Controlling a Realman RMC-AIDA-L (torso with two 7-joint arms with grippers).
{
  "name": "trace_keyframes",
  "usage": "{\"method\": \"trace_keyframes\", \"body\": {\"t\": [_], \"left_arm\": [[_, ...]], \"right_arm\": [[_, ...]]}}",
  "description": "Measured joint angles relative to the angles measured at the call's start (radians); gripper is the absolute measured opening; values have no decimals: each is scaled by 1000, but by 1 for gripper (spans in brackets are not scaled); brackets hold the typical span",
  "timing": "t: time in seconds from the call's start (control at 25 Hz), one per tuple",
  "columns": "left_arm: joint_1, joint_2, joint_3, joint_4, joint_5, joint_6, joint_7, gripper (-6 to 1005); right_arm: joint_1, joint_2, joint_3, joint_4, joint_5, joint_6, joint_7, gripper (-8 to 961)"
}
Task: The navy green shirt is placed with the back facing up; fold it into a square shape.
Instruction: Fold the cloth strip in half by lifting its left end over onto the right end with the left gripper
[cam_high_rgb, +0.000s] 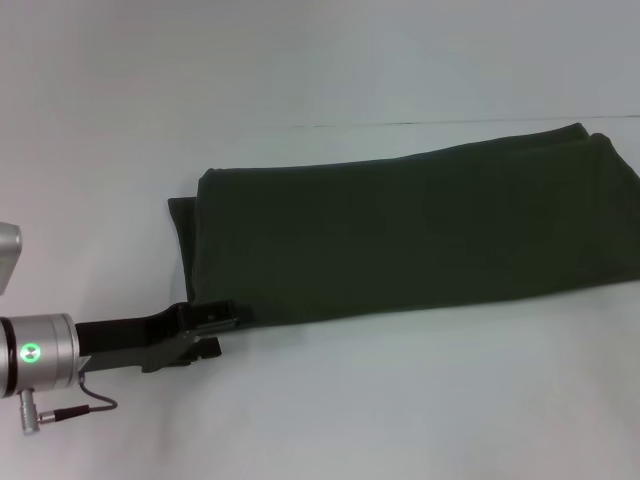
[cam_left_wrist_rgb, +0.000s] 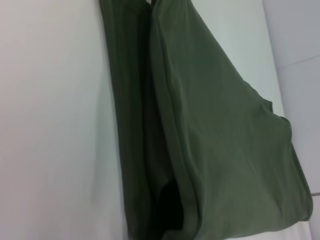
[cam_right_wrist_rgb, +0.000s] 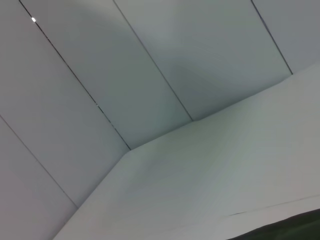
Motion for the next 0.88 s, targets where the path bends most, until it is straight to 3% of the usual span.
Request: {"method": "trace_keyframes", "body": {"t": [0.88], "left_arm": [[-37, -3, 0, 1, 11, -84, 2, 885]], "right_arm": [[0, 2, 1, 1, 6, 0, 0, 900]]}}
